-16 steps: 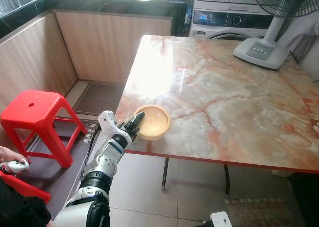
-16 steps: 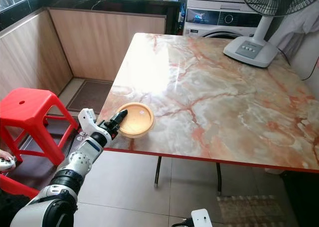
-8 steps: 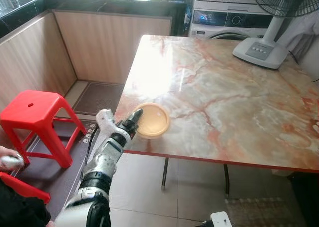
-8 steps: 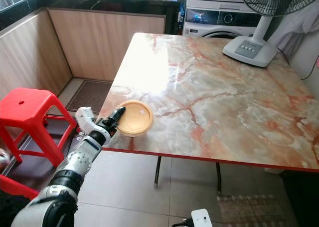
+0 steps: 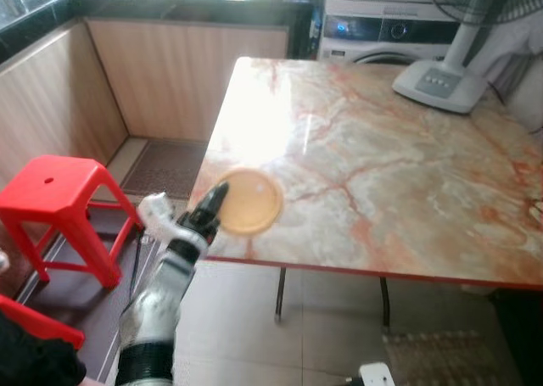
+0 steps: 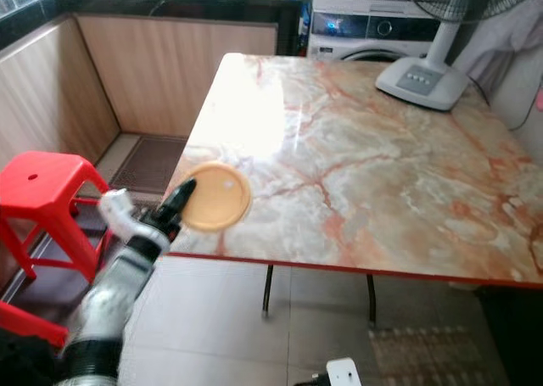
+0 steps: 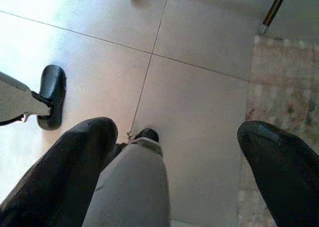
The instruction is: Restocking fridge
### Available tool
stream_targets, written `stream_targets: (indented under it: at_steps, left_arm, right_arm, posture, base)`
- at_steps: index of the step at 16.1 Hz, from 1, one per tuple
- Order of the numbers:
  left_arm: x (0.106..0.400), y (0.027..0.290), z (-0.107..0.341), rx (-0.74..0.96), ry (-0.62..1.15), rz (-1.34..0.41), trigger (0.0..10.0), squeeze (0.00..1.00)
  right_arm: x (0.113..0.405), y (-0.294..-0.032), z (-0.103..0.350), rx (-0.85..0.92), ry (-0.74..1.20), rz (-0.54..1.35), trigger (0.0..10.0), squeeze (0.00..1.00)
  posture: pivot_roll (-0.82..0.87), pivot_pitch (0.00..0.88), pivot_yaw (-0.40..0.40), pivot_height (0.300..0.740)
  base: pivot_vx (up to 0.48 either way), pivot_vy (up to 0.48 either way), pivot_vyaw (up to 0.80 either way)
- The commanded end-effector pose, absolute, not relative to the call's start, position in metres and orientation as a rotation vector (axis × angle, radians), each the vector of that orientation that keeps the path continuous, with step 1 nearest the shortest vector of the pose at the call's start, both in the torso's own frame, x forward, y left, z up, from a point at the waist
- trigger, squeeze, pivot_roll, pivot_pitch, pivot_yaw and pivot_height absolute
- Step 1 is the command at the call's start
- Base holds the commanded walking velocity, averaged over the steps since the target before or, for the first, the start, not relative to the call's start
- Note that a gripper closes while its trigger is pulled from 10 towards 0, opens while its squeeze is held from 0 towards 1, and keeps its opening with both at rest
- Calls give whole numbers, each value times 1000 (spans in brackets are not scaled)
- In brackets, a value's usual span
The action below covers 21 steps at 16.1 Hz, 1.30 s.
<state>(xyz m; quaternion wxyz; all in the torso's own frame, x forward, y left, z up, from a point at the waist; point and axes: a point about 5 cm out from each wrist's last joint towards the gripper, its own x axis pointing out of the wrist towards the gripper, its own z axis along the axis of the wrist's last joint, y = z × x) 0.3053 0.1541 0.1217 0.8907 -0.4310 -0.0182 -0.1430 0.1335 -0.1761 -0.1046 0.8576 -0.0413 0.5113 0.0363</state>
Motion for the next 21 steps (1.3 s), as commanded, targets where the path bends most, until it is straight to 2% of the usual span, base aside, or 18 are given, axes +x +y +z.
stream_targets:
  at_steps: [1, 4, 6, 10, 11, 12, 13, 16, 19, 21]
  left_arm:
    - [299, 155, 136, -862, -75, -297, 10000, 0]
    - [284, 167, 148, -786, -101, -235, 10000, 0]
    - [286, 175, 144, -726, -63, -202, 10000, 0]
    - [275, 170, 134, -668, 39, -211, 10000, 0]
    - [269, 171, 127, -599, 96, -225, 10000, 0]
    - [262, 173, 122, -447, 140, -264, 10000, 0]
    - [259, 176, 120, -362, 152, -271, 10000, 0]
    - [272, 189, 140, -180, 49, -222, 10000, 0]
    - [278, 178, 160, -67, -76, -207, 10000, 0]
    - [278, 169, 181, -161, -200, -209, 10000, 0]
  right_arm:
    - [131, -176, -105, -62, 1065, 54, 10000, 0]
    - [125, -175, -107, -19, 1075, 1, 10000, 0]
    - [121, -171, -109, 11, 1076, -20, 10000, 0]
    - [118, -165, -110, 40, 1073, -36, 10000, 0]
    - [118, -163, -110, 41, 1073, -34, 10000, 0]
    - [136, -166, -104, 46, 1022, -44, 10000, 0]
    - [139, -168, -103, 53, 1013, -58, 10000, 0]
    - [133, -175, -104, 45, 1033, -71, 10000, 0]
    - [135, -181, -103, 37, 1027, -73, 10000, 0]
    - [138, -185, -102, 30, 1017, -76, 10000, 0]
  posture:
    - [21, 0, 5, 740]
    - [51, 0, 20, 740]
    - [42, 0, 43, 740]
    - [36, 0, 78, 740]
    - [36, 0, 83, 740]
    - [38, 0, 91, 740]
    - [38, 0, 90, 740]
    - [48, 0, 55, 740]
    - [38, 0, 36, 740]
    - [53, 0, 15, 740]
  base:
    - [0, 0, 0]
    - [0, 0, 0]
    - [0, 0, 0]
    - [0, 0, 0]
    - [0, 0, 0]
    - [0, 0, 0]
    - [0, 0, 0]
    - [0, 0, 0]
    - [0, 0, 0]
    - [0, 0, 0]
